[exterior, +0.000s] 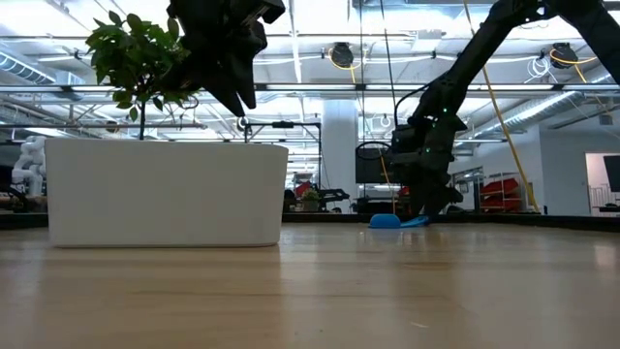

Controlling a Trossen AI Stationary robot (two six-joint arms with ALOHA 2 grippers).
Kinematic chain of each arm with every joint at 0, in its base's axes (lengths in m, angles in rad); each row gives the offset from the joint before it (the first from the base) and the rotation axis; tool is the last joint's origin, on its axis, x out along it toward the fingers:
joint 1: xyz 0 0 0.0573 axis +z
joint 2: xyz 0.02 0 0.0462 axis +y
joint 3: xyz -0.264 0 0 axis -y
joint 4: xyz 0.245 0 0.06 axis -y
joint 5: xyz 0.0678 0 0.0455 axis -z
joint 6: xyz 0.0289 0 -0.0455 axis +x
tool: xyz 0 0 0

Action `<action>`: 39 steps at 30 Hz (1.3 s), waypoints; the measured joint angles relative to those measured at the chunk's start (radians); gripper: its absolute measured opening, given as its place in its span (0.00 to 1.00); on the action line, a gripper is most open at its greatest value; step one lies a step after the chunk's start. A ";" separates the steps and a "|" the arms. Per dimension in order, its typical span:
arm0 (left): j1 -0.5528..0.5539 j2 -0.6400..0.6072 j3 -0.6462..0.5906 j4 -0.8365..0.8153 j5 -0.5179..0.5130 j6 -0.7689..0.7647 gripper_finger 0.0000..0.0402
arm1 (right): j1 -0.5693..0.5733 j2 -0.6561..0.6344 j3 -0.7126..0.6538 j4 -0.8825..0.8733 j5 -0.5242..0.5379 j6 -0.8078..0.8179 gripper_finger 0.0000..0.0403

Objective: Nest measuring cups in basket
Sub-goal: Stack the blue measuring cup on top of the red measuring cup in the white bin

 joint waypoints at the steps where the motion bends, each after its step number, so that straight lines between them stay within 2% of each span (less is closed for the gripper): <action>1: 0.004 0.000 0.000 -0.002 0.003 0.007 0.23 | 0.000 0.000 -0.004 0.004 -0.011 0.010 0.43; 4: 0.015 0.000 0.000 -0.014 0.004 0.011 0.23 | 0.003 -0.002 -0.024 0.006 -0.021 0.035 0.34; 8: 0.036 0.000 0.000 -0.054 0.046 0.018 0.23 | 0.017 -0.005 -0.061 0.008 -0.024 0.052 0.15; 10: 0.046 0.000 0.000 -0.080 0.062 0.042 0.23 | 0.032 -0.007 -0.079 -0.001 -0.092 0.056 0.05; 12: 0.050 0.000 0.000 -0.090 0.069 0.085 0.23 | 0.055 -0.019 -0.102 -0.024 -0.134 0.075 0.03; 14: 0.056 0.000 0.000 -0.099 0.080 0.134 0.23 | 0.078 -0.059 -0.114 -0.016 -0.116 0.103 0.03; 20: 0.090 0.000 0.000 -0.141 0.116 0.231 0.23 | 0.161 -0.272 -0.169 -0.008 -0.087 0.240 0.01; 30: 0.215 0.000 0.000 -0.123 0.177 0.456 0.23 | 0.399 -0.706 -0.205 -0.001 0.233 0.719 0.00; 34: 0.265 0.000 0.000 -0.113 0.202 0.574 0.23 | 0.530 -0.808 -0.205 0.012 0.357 0.906 0.00; 39: 0.320 -0.007 -0.001 -0.085 0.358 0.670 0.23 | 0.697 -0.874 -0.196 0.063 0.461 1.093 0.00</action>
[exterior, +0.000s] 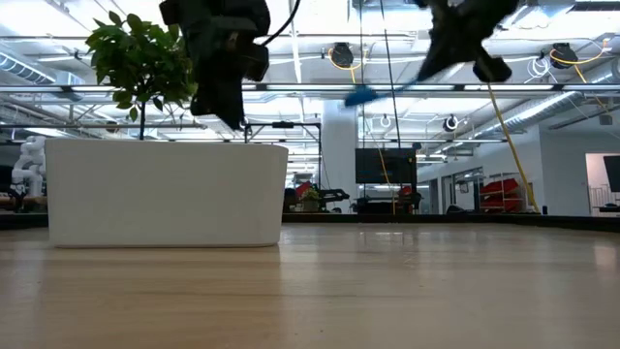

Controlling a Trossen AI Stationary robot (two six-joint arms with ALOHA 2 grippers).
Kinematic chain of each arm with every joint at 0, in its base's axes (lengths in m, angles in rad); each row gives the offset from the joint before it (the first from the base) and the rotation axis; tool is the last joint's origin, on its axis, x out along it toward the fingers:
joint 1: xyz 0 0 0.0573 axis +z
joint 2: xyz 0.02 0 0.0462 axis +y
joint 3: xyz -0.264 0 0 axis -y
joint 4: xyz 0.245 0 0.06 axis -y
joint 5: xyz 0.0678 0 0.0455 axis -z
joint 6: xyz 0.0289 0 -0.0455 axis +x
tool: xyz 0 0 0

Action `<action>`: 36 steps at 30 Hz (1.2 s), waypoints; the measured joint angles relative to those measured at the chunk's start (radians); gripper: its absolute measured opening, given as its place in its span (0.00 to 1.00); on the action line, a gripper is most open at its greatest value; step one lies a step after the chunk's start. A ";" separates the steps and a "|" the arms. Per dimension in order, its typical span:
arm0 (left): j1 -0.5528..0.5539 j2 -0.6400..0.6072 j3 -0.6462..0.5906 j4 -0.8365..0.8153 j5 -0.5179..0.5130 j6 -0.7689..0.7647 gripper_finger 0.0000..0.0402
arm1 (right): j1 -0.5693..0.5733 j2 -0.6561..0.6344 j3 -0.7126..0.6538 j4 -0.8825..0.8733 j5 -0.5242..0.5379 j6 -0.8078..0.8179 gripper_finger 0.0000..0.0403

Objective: Nest measuring cups in basket
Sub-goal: Stack the blue measuring cup on top of the red measuring cup in the white bin

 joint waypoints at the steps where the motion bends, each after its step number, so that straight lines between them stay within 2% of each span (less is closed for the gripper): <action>1: 0.007 -0.007 0.000 0.007 0.025 0.005 0.23 | 0.034 -0.004 0.007 0.019 0.025 0.030 0.00; 6: 0.011 -0.066 0.000 0.062 0.062 0.001 0.23 | 0.171 0.013 0.086 0.036 0.143 0.159 0.00; 13: 0.008 -0.177 0.000 0.162 0.047 -0.050 0.23 | 0.262 0.096 0.205 0.037 0.260 0.164 0.00; 21: -0.012 -0.344 0.000 0.267 0.029 -0.133 0.23 | 0.263 0.210 0.294 0.201 0.284 0.004 0.00; 29: -0.072 -0.575 0.000 0.285 -0.179 -0.184 0.23 | 0.244 0.299 0.379 0.379 0.326 -0.170 0.00; 36: -0.102 -0.681 0.000 0.284 -0.232 -0.112 0.23 | 0.232 0.310 0.390 0.540 0.366 -0.460 0.00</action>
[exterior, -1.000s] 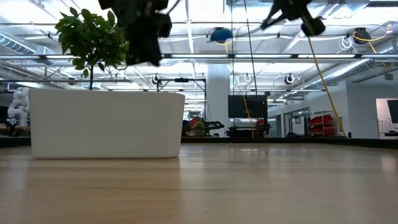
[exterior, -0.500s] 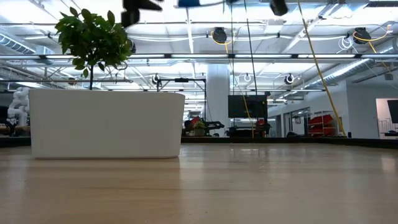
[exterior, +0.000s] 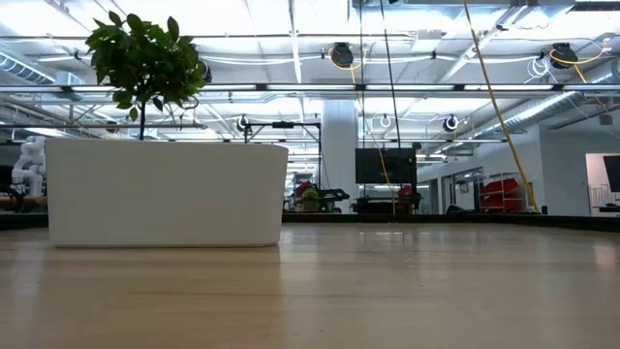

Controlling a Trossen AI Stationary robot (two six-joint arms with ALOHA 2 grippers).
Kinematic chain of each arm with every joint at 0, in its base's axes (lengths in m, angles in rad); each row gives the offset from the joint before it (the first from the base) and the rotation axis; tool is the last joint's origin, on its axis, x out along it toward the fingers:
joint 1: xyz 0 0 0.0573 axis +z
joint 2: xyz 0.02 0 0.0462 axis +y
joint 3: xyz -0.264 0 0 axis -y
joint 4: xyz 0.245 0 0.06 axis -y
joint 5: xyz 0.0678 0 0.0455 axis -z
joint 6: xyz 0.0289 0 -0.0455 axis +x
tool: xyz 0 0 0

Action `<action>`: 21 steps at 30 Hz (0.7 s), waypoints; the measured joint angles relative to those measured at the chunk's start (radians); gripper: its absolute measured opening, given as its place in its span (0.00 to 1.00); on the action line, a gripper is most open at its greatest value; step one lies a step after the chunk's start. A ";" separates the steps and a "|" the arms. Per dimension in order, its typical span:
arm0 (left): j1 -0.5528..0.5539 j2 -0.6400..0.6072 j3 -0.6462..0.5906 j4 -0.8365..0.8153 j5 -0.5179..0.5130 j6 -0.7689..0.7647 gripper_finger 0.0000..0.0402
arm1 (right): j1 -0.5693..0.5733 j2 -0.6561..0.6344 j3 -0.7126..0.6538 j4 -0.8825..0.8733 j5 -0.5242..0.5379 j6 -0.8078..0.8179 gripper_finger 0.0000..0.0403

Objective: Nest measuring cups in basket
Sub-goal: Stack the blue measuring cup on top of the red measuring cup in the white bin

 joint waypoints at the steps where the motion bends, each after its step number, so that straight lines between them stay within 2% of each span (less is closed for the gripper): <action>1: -0.006 -0.005 0.000 0.008 -0.005 0.013 0.23 | -0.002 0.001 0.000 0.025 -0.001 -0.049 0.00; 7: -0.083 -0.001 0.000 0.126 -0.053 0.126 0.23 | -0.008 0.001 0.000 0.157 0.000 -0.324 0.00; 14: -0.181 0.049 0.000 0.305 -0.243 0.309 0.23 | -0.008 0.001 0.000 0.264 -0.006 -0.719 0.00; 18: -0.199 0.080 0.000 0.366 -0.324 0.400 0.23 | -0.008 0.001 0.000 0.274 -0.007 -0.825 0.00; 21: -0.202 0.101 0.000 0.401 -0.359 0.440 0.23 | -0.015 0.002 0.000 0.272 -0.009 -0.848 0.00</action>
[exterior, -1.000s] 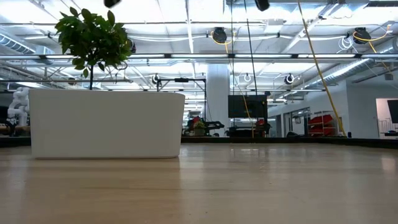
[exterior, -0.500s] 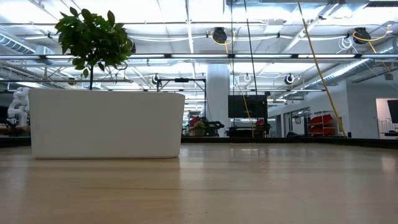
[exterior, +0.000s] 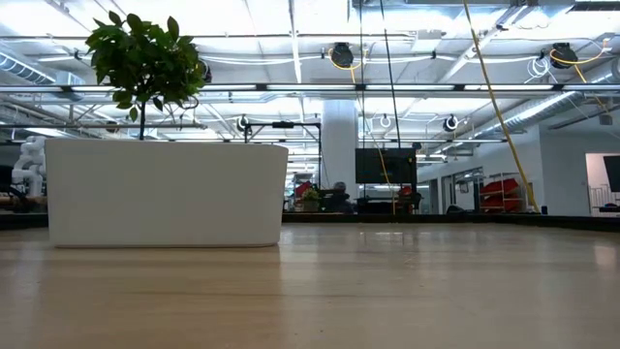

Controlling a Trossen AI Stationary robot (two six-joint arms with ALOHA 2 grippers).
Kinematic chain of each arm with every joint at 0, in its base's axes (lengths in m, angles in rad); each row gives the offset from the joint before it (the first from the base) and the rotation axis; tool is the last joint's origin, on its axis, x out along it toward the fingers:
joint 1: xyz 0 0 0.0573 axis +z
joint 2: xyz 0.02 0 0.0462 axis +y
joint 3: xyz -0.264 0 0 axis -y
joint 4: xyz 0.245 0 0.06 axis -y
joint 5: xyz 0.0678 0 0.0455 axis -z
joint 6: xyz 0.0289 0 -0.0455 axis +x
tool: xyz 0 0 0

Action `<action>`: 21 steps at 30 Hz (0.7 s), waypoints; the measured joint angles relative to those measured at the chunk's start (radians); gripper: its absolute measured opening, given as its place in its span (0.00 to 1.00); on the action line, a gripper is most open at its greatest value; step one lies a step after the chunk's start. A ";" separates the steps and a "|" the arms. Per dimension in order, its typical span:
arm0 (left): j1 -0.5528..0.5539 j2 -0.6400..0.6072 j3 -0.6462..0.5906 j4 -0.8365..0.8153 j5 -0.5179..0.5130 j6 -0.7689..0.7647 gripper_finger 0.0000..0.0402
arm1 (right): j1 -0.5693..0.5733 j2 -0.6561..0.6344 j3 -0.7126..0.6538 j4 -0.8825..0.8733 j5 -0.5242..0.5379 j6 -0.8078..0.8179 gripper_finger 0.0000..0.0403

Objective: Nest measuring cups in basket
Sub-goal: Stack the blue measuring cup on top of the red measuring cup in the white bin

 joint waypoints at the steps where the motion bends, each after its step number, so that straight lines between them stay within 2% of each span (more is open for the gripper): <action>1: 0.000 0.006 0.000 0.012 -0.005 0.011 0.23 | -0.001 0.000 0.000 0.001 0.000 0.003 0.00; 5: 0.000 0.030 0.000 0.046 -0.003 0.050 0.23 | -0.001 0.000 0.000 0.000 -0.001 0.003 0.00; 10: 0.019 0.046 0.001 0.047 -0.001 0.042 0.23 | -0.001 0.000 -0.001 0.001 -0.056 0.022 0.00; 17: 0.068 0.051 0.000 0.041 0.079 0.008 0.23 | -0.002 0.000 -0.001 0.000 -0.057 0.046 0.00; 21: 0.082 0.050 0.000 0.038 0.085 0.000 0.23 | -0.002 0.000 -0.001 0.000 -0.058 0.059 0.00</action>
